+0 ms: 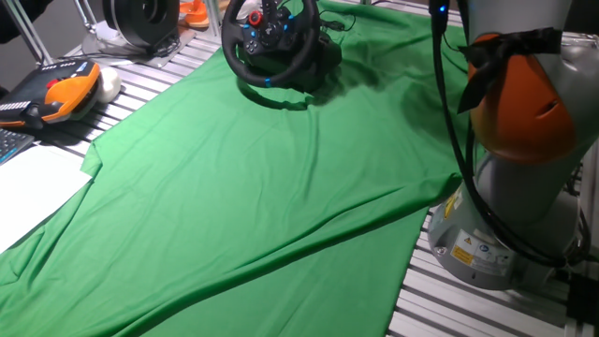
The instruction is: Rotate the steering wheel 90 degrees clockwise
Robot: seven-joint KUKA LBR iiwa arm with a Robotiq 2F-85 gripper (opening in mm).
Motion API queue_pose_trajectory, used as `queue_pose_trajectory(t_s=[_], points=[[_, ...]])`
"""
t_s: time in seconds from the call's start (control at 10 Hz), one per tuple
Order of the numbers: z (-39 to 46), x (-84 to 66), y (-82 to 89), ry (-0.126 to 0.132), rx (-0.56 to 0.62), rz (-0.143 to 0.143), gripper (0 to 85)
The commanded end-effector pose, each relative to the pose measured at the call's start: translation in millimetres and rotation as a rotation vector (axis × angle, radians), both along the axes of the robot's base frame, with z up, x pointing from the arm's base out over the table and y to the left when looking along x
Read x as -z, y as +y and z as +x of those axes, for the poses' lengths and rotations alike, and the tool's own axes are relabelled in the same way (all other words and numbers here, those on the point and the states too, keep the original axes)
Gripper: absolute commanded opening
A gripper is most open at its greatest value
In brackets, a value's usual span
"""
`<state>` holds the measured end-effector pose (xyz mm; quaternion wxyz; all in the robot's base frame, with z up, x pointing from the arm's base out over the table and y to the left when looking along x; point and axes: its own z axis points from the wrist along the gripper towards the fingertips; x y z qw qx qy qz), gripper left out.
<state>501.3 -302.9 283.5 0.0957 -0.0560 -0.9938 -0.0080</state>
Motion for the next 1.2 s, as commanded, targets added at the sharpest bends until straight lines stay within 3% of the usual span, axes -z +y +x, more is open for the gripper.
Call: queue_pose_trajectory(t_s=[0.0, 0.3, 0.6, 0.7, 0.8, 0.9, 1.0, 1.1], points=[[6.0, -0.3, -3.0, -0.002, -0.007, 0.001, 34.0], [19.6, -4.3, -12.9, -0.011, 0.012, 0.007, 34.0], [24.4, -0.6, -14.3, -0.051, 0.073, 0.021, 34.0], [24.8, -0.7, -15.1, -0.068, 0.100, 0.033, 51.0], [24.9, -0.8, -15.6, -0.083, 0.104, 0.033, 51.0], [24.9, -1.0, -15.9, -0.109, 0.108, 0.028, 51.0], [24.6, -1.9, -16.5, -0.168, 0.123, 0.005, 51.0], [24.4, -3.4, -18.4, -0.205, 0.139, -0.003, 51.0]])
